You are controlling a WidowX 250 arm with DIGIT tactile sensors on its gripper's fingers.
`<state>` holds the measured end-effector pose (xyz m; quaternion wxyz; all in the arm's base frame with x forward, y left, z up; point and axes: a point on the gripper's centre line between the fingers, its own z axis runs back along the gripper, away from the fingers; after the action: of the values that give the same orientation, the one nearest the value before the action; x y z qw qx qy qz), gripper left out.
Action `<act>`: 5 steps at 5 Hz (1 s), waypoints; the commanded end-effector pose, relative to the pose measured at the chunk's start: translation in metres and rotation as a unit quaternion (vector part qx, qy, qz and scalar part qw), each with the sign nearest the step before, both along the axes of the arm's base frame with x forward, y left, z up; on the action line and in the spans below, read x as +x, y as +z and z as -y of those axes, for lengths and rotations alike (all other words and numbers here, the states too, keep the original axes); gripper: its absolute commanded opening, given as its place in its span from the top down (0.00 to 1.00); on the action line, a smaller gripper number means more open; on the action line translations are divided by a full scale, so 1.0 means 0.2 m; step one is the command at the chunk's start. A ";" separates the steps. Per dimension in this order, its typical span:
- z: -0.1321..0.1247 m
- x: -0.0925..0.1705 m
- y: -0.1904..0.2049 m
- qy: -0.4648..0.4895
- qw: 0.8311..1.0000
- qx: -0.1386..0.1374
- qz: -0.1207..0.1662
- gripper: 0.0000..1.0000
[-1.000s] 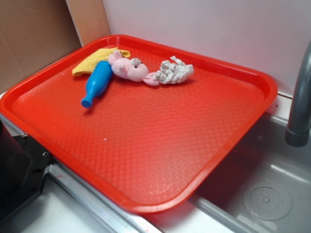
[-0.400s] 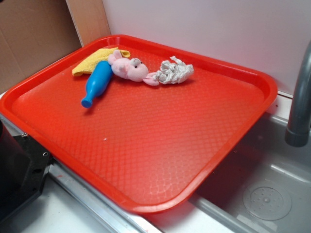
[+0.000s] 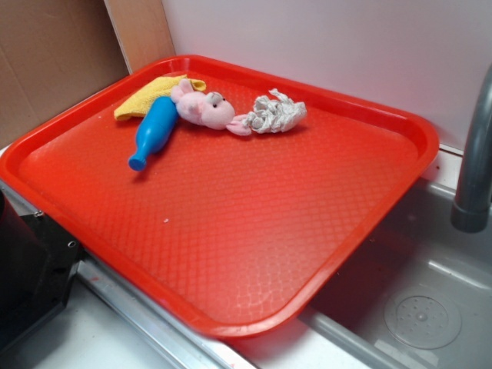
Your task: Grab the blue bottle.
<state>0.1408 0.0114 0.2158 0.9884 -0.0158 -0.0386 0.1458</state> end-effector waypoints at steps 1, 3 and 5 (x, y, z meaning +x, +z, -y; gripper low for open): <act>-0.19 0.16 -0.18 0.115 0.993 0.004 0.031 0.00; -0.27 0.24 -0.42 0.186 0.982 0.021 0.028 0.00; -0.28 0.35 -0.67 0.201 0.978 0.054 0.013 0.00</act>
<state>0.2100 0.0630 0.0721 0.9395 0.0429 -0.0424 0.3372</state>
